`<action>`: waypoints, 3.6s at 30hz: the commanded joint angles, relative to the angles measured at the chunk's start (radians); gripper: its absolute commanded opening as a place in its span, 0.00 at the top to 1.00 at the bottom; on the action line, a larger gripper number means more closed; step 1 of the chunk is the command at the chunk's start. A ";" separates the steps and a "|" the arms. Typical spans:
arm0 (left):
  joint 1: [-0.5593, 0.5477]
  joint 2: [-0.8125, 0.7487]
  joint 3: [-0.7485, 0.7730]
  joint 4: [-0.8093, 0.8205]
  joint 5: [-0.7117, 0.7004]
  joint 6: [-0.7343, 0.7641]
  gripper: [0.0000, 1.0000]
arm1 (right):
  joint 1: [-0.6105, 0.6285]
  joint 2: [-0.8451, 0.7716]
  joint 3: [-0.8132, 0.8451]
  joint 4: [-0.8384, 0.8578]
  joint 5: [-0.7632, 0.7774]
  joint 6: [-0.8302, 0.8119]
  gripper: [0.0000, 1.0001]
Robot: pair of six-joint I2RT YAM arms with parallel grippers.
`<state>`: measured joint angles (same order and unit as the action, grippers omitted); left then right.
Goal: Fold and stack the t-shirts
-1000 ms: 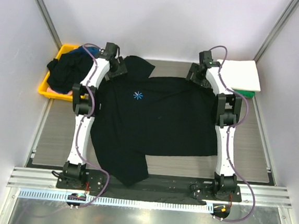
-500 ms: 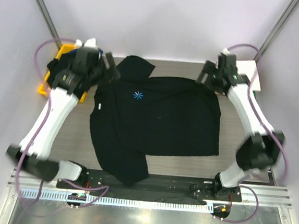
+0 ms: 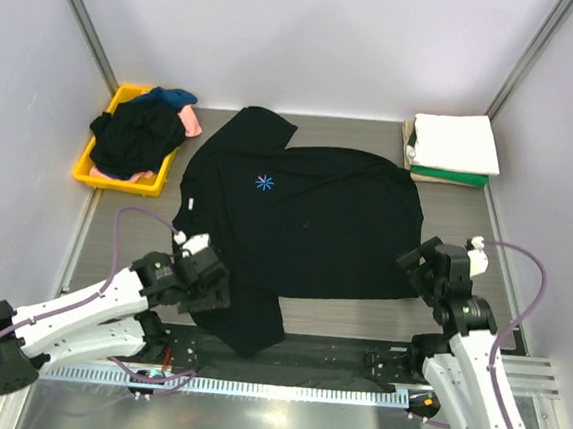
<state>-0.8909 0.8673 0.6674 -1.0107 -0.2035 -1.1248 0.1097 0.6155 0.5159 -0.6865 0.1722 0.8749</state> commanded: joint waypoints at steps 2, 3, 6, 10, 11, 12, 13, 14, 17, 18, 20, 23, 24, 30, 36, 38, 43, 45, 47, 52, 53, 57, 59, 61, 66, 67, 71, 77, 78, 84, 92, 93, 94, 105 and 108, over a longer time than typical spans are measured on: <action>-0.225 -0.010 -0.063 0.040 -0.092 -0.323 0.29 | -0.004 -0.111 -0.102 0.008 0.007 0.202 0.14; -0.246 0.007 -0.077 0.075 -0.099 -0.345 0.29 | -0.004 -0.105 -0.129 0.013 0.007 0.205 0.15; -0.269 0.038 -0.120 0.139 -0.114 -0.369 0.29 | -0.005 -0.060 -0.149 0.041 0.023 0.196 0.15; -0.269 0.085 -0.149 0.170 -0.154 -0.374 0.28 | -0.004 -0.014 -0.137 0.041 0.072 0.193 0.15; -0.269 0.087 -0.155 0.172 -0.166 -0.375 0.28 | -0.004 -0.011 -0.139 0.042 0.079 0.194 0.15; -0.267 0.087 -0.160 0.176 -0.175 -0.377 0.28 | -0.004 -0.007 -0.149 0.041 0.093 0.196 0.15; -0.269 0.088 -0.166 0.179 -0.195 -0.377 0.28 | -0.004 0.001 -0.157 0.042 0.096 0.199 0.15; -0.264 0.087 -0.178 0.184 -0.200 -0.377 0.28 | -0.004 0.007 -0.166 0.044 0.096 0.210 0.15; -0.235 0.088 -0.209 0.219 -0.200 -0.365 0.28 | -0.004 0.059 -0.206 0.090 0.090 0.211 0.17; -0.229 0.087 -0.216 0.236 -0.201 -0.362 0.29 | -0.004 0.073 -0.217 0.106 0.090 0.197 0.20; -0.208 0.082 -0.235 0.253 -0.201 -0.349 0.30 | -0.005 0.113 -0.217 0.145 0.099 0.194 0.22; -0.177 0.076 -0.247 0.273 -0.189 -0.323 0.31 | -0.004 0.165 -0.214 0.180 0.099 0.191 0.27; -0.174 0.075 -0.249 0.279 -0.189 -0.322 0.31 | -0.004 0.177 -0.215 0.200 0.098 0.185 0.32; -0.166 0.078 -0.275 0.325 -0.198 -0.334 0.56 | -0.004 0.178 -0.220 0.214 0.098 0.173 0.90; -0.164 0.053 -0.256 0.296 -0.243 -0.316 1.00 | -0.002 0.067 -0.232 0.156 0.050 0.182 0.99; -0.164 0.021 -0.229 0.240 -0.257 -0.311 1.00 | -0.005 0.032 -0.220 0.125 0.050 0.174 0.99; -0.164 -0.047 -0.094 0.083 -0.298 -0.267 1.00 | -0.004 -0.081 -0.159 -0.008 0.046 0.159 0.99; -0.163 -0.066 -0.049 0.031 -0.313 -0.248 1.00 | -0.004 -0.095 -0.119 -0.031 0.047 0.151 0.99; -0.146 -0.070 0.007 0.027 -0.327 -0.183 1.00 | -0.005 -0.073 -0.065 -0.033 0.055 0.142 0.99; 0.077 0.050 0.147 0.087 -0.245 0.051 1.00 | -0.004 0.087 0.061 0.014 0.105 0.076 0.99; 0.122 0.077 0.162 0.136 -0.182 0.135 1.00 | -0.005 0.148 0.096 0.033 0.108 0.066 0.99; 0.314 0.237 0.308 0.219 -0.081 0.295 1.00 | -0.004 0.337 0.188 0.136 0.131 0.033 0.99; 0.400 0.363 0.371 0.248 -0.059 0.339 1.00 | -0.005 0.423 0.243 0.194 0.131 0.015 0.99; 0.479 0.511 0.472 0.268 -0.021 0.394 1.00 | -0.005 0.556 0.289 0.218 0.148 0.004 0.99; 0.631 0.869 0.829 0.221 0.047 0.493 1.00 | -0.042 0.876 0.462 0.309 0.193 -0.024 0.99; 0.650 0.939 0.889 0.189 0.061 0.499 0.98 | -0.048 0.924 0.493 0.315 0.194 -0.027 0.99; 0.710 1.253 1.228 0.012 0.176 0.548 0.52 | -0.097 1.180 0.744 0.280 0.021 -0.123 0.77; 0.701 1.077 1.139 0.027 0.113 0.557 0.27 | -0.140 1.166 0.752 0.209 0.033 -0.201 0.00; 0.701 0.976 1.024 0.046 0.084 0.550 0.27 | -0.146 1.134 0.719 0.217 0.041 -0.201 0.00; 0.704 0.647 0.539 0.240 0.053 0.433 0.27 | -0.150 0.827 0.397 0.314 0.041 -0.195 0.00; 0.710 0.498 0.207 0.478 0.076 0.316 0.25 | -0.166 0.783 0.194 0.430 -0.111 -0.209 0.11; 0.710 0.506 0.193 0.492 0.078 0.313 0.25 | -0.166 0.788 0.188 0.439 -0.118 -0.211 0.12; 0.711 0.513 0.180 0.513 0.073 0.309 0.25 | -0.166 0.803 0.187 0.444 -0.117 -0.209 0.14; 0.736 0.611 0.136 0.635 0.016 0.273 0.26 | -0.202 0.905 0.202 0.527 -0.129 -0.224 0.34; 0.736 0.647 0.138 0.659 -0.032 0.263 0.27 | -0.205 0.921 0.205 0.545 -0.126 -0.228 0.48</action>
<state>-0.1623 1.4887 0.8120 -0.4297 -0.1665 -0.8368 -0.0887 1.4975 0.7197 -0.1612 0.0490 0.6598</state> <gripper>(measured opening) 0.736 0.561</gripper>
